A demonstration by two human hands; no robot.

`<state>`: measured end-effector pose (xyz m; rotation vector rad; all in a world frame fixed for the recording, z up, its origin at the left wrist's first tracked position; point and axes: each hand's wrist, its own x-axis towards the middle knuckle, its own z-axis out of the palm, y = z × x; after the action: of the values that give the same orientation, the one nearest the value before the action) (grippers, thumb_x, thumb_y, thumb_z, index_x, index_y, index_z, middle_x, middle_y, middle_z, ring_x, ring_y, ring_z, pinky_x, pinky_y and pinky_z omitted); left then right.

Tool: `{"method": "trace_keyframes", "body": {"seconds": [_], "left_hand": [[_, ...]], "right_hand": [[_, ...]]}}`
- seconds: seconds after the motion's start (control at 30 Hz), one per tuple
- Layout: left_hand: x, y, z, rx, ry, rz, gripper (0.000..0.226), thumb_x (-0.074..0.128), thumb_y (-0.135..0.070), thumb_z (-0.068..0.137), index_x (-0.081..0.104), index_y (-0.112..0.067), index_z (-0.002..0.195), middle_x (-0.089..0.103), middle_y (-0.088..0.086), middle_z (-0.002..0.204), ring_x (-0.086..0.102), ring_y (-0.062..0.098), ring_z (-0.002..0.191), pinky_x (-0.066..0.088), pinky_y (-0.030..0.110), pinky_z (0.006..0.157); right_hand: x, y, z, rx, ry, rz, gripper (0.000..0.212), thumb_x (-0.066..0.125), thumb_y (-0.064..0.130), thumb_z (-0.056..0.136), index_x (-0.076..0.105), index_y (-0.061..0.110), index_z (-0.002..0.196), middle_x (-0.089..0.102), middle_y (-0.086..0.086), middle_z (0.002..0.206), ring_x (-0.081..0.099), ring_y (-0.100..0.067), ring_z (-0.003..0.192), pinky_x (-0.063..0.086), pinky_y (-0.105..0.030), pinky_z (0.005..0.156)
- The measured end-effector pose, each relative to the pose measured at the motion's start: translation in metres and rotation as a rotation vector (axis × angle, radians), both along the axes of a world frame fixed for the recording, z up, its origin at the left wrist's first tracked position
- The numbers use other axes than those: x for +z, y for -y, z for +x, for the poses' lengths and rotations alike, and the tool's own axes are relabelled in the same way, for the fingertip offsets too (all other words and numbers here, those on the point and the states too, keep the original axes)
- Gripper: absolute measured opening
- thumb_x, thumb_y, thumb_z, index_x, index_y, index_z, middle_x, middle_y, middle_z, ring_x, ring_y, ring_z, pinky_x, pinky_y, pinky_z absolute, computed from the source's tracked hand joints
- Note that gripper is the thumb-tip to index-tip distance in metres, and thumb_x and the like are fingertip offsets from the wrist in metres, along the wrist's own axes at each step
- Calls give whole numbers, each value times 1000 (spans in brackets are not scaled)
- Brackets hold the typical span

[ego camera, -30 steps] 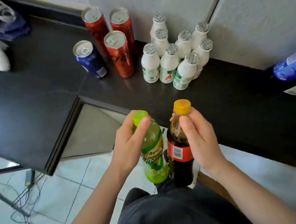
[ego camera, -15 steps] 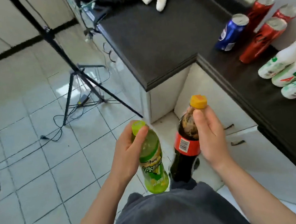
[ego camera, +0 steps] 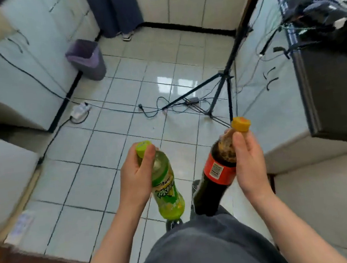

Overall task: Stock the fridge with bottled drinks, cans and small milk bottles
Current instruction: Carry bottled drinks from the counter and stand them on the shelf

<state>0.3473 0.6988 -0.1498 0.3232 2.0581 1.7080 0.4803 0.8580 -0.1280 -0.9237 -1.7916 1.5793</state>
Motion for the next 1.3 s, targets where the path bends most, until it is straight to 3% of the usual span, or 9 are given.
{"method": "trace_keyframes", "body": {"seconds": [0.13,0.3,0.43,0.53,0.67,0.77,1.0,1.1,1.3], "left_hand": [[-13,51,-15,241,50,24,37,50,-62,73,62,-29,84,68,-6,88,61,2,77,48,23,70],[-23,118,-39,555,107,41,26,56,-54,82,63,-28,85,69,-12,84,63,0,76,46,20,67],[-18,174,-78,763,69,21,32,56,-56,81,62,-25,88,67,-14,82,62,1,75,50,14,65],[-10,215,-119,894,35,-16,36,55,-53,83,62,-19,93,66,-13,80,62,4,77,50,24,70],[1,260,-171,1015,-31,-88,32,51,-52,85,62,-23,91,66,-14,81,62,1,75,50,20,68],[7,288,-201,1126,-84,-127,34,48,-53,83,61,-23,91,64,-21,79,60,-5,72,46,9,62],[11,348,-223,1369,-113,-110,42,46,-57,81,59,-20,95,63,-15,81,59,0,74,48,14,63],[7,381,-227,1426,-136,-127,50,46,-56,81,60,-12,98,63,-14,83,59,-2,74,46,9,63],[-6,472,-272,1417,-114,-99,40,48,-39,87,60,-3,99,63,-9,78,61,-3,73,45,6,60]], "right_hand": [[-1,33,-63,194,18,-4,22,42,42,88,58,27,89,63,15,81,60,-2,80,48,-14,70],[-11,79,-148,399,44,-21,20,43,42,88,59,30,88,63,10,86,61,-10,86,49,-27,78],[-21,123,-230,578,47,-46,19,43,31,98,58,31,87,62,15,81,59,3,77,47,-17,70],[-20,160,-295,700,40,-37,20,42,28,99,57,27,85,60,16,77,57,6,72,46,-8,65],[-7,206,-372,865,-3,-22,24,43,31,96,55,11,89,56,4,80,53,0,72,44,-11,64],[2,241,-421,970,-37,2,24,42,38,90,53,18,83,54,12,74,52,-2,71,44,-14,63],[9,340,-498,1261,-42,62,19,42,42,88,50,30,76,51,19,70,48,2,69,39,-11,65],[1,385,-521,1326,7,16,19,43,40,90,55,32,79,56,16,75,55,-3,76,44,-21,70],[-2,482,-560,1370,9,15,22,43,42,88,58,26,87,62,7,84,57,1,79,47,-12,70]]}}
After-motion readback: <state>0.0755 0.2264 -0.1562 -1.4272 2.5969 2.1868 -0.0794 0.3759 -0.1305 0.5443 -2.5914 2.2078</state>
